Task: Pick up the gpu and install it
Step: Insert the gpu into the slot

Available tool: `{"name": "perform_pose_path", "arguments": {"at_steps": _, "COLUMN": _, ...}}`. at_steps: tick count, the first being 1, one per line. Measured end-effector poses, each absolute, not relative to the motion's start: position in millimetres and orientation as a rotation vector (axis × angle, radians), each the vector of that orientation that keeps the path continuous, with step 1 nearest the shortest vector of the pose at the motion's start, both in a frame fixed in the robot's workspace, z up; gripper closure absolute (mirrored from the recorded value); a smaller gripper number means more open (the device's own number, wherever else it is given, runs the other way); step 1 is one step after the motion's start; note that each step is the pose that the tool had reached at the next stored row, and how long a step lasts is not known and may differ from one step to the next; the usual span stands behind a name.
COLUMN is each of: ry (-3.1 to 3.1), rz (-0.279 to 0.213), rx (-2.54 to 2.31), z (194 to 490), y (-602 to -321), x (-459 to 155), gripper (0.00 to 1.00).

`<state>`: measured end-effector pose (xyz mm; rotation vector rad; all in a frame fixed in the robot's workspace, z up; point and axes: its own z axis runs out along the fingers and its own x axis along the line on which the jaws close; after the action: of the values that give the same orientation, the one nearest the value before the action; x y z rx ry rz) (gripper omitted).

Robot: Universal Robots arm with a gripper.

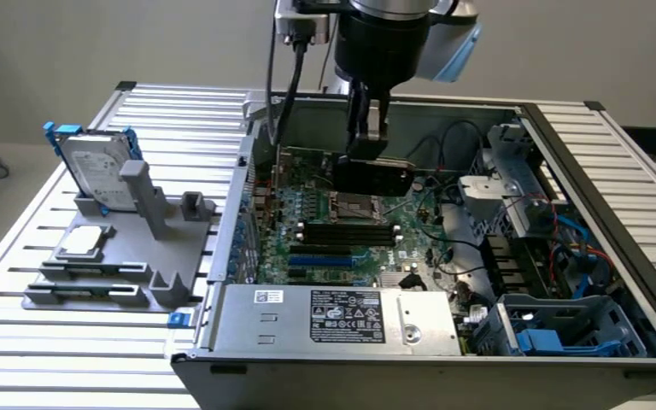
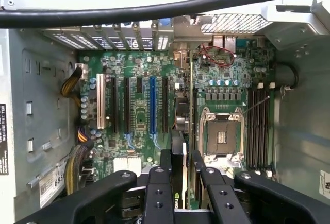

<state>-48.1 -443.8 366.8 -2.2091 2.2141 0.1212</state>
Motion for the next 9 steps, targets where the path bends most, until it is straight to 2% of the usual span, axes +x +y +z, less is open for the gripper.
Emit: {"name": "perform_pose_path", "arguments": {"at_steps": 9, "ry": 2.198, "rz": 0.106, "rx": -2.212, "z": 358.2, "y": -452.3, "x": -48.6, "gripper": 0.74}}
